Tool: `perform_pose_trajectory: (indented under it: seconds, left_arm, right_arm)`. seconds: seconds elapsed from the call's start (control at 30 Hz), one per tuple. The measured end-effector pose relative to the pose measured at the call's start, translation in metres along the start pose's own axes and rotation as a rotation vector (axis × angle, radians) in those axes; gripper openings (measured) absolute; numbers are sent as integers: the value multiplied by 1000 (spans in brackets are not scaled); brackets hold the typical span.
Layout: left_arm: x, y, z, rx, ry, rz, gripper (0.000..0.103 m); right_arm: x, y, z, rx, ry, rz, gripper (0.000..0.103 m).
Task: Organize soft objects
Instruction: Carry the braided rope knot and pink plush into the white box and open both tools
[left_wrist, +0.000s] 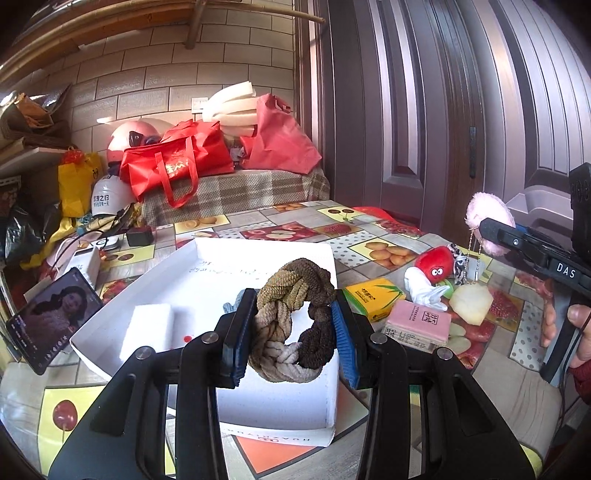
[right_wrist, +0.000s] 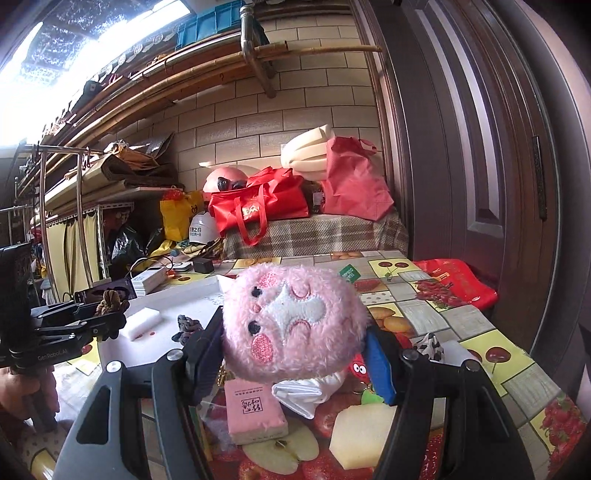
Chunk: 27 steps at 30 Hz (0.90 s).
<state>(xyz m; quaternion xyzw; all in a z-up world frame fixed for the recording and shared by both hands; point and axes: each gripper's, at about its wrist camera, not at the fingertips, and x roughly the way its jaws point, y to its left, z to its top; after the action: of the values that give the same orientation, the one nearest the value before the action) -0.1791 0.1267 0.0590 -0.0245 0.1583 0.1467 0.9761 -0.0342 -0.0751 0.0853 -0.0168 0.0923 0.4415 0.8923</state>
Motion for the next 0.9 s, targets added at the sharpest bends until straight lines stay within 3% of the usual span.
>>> perform_pose_trajectory:
  seconds: [0.4,0.6,0.73,0.9]
  left_arm:
    - [6,21,-2,-28,18,53,39]
    - [12,32,-1,-13,13,102,39]
    - [12,43,-1,-32,1,137,39]
    - [16,56,1,-48,-7,176,39]
  right_arm:
    - [17,52,-1,-47,41,129,67]
    - [44,81,-1,-8,97,204,67]
    - [70,93,-6,84,160,241,67]
    - [88,107,-10,119,198,244,67]
